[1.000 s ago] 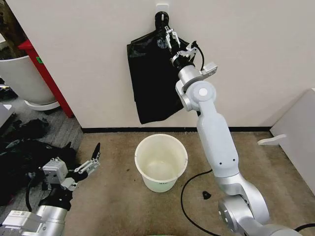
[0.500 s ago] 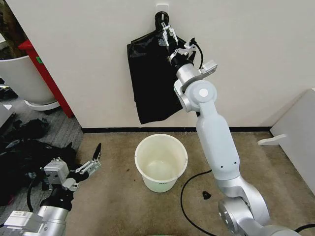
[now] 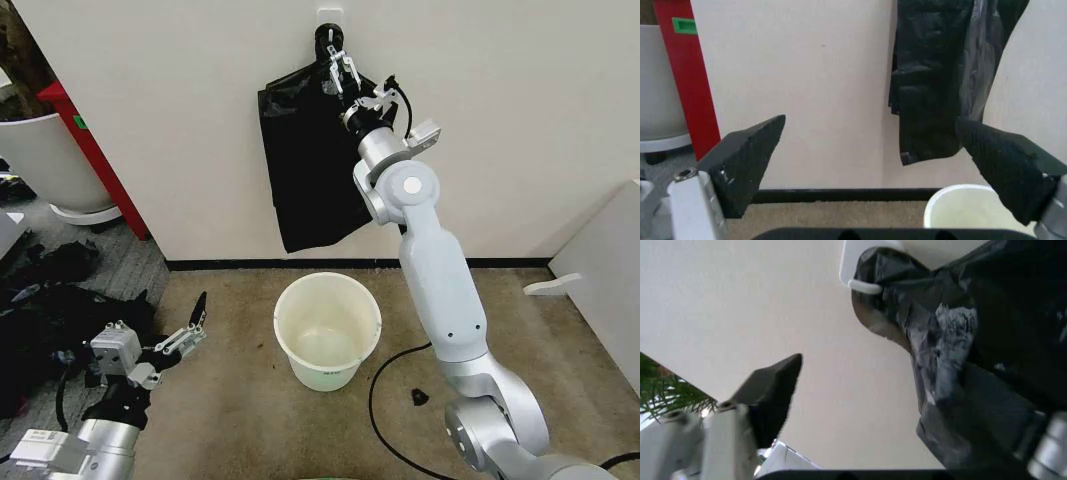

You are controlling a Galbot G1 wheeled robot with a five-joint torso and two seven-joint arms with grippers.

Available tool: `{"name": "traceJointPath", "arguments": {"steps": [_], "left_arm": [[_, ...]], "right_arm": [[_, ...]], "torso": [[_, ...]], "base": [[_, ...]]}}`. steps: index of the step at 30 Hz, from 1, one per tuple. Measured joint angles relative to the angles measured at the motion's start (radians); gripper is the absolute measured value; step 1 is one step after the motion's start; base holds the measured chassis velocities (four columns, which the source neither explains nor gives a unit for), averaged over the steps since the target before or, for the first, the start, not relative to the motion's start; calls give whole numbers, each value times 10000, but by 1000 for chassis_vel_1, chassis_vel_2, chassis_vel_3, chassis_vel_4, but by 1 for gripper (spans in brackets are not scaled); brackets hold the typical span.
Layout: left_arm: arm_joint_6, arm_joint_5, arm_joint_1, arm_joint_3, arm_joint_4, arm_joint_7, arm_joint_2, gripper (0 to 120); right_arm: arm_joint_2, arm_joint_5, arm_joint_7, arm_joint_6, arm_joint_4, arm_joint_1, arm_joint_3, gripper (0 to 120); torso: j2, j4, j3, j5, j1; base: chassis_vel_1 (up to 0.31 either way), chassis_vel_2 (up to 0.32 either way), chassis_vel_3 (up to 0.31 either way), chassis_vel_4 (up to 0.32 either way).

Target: Place the garbage bag over the trash bin.

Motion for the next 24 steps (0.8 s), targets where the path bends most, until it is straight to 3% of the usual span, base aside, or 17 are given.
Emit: {"name": "traceJointPath", "arguments": {"steps": [4, 8, 18, 22, 24], "left_arm": [[-9, 26, 1, 29, 0, 2, -6, 100], [-10, 30, 5, 35, 0, 3, -4, 100], [-41, 60, 14, 83, 0, 9, 8, 100], [-75, 66, 15, 81, 0, 9, 16, 100], [-104, 82, 17, 79, 0, 9, 14, 100]], "right_arm": [[-29, -4, -4, 18, 4, -10, -69, 62], [-35, -4, 2, 23, 1, -11, -92, 52], [-85, 345, -9, 147, -65, -108, -46, 12], [-98, 339, -3, 149, -70, -186, -52, 0], [-104, 327, 0, 149, -70, -229, -69, 0]], "torso": [[0, 0, 0, 0, 0], [0, 0, 0, 0, 0], [0, 0, 0, 0, 0], [0, 0, 0, 0, 0], [0, 0, 0, 0, 0]], "base": [[0, 0, 0, 0], [0, 0, 0, 0], [0, 0, 0, 0], [0, 0, 0, 0], [0, 0, 0, 0]]}}
